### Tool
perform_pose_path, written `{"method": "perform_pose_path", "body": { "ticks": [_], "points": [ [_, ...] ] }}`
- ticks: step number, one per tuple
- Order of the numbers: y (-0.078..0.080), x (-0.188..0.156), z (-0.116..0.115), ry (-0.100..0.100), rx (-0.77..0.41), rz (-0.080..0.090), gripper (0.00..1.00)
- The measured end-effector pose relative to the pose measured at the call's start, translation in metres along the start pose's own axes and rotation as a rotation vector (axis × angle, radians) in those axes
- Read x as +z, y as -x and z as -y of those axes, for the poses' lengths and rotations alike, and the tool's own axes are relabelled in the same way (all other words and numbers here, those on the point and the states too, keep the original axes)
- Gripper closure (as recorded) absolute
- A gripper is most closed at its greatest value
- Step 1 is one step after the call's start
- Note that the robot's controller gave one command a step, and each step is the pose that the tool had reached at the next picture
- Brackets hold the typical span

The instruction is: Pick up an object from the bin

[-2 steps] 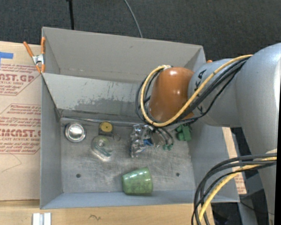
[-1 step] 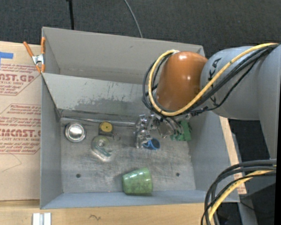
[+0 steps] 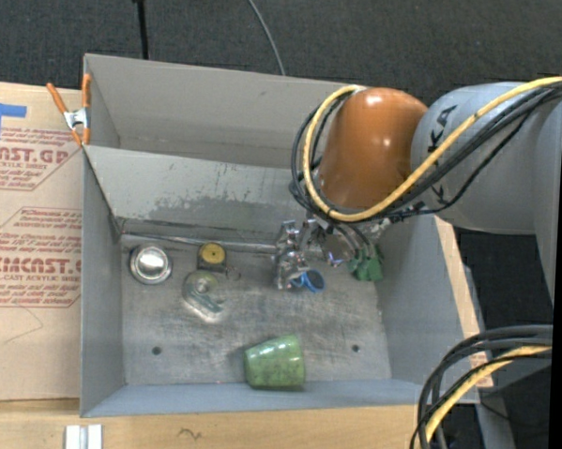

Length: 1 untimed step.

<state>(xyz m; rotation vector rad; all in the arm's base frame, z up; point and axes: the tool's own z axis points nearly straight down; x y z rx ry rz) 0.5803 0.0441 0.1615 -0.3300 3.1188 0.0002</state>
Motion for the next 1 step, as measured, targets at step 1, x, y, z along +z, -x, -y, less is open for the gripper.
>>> {"method": "perform_pose_path", "body": {
  "ticks": [1],
  "points": [
    [0.0018, -0.0361, -0.0002, -0.001, 0.0, 0.001, 1.0]
  ]
}}
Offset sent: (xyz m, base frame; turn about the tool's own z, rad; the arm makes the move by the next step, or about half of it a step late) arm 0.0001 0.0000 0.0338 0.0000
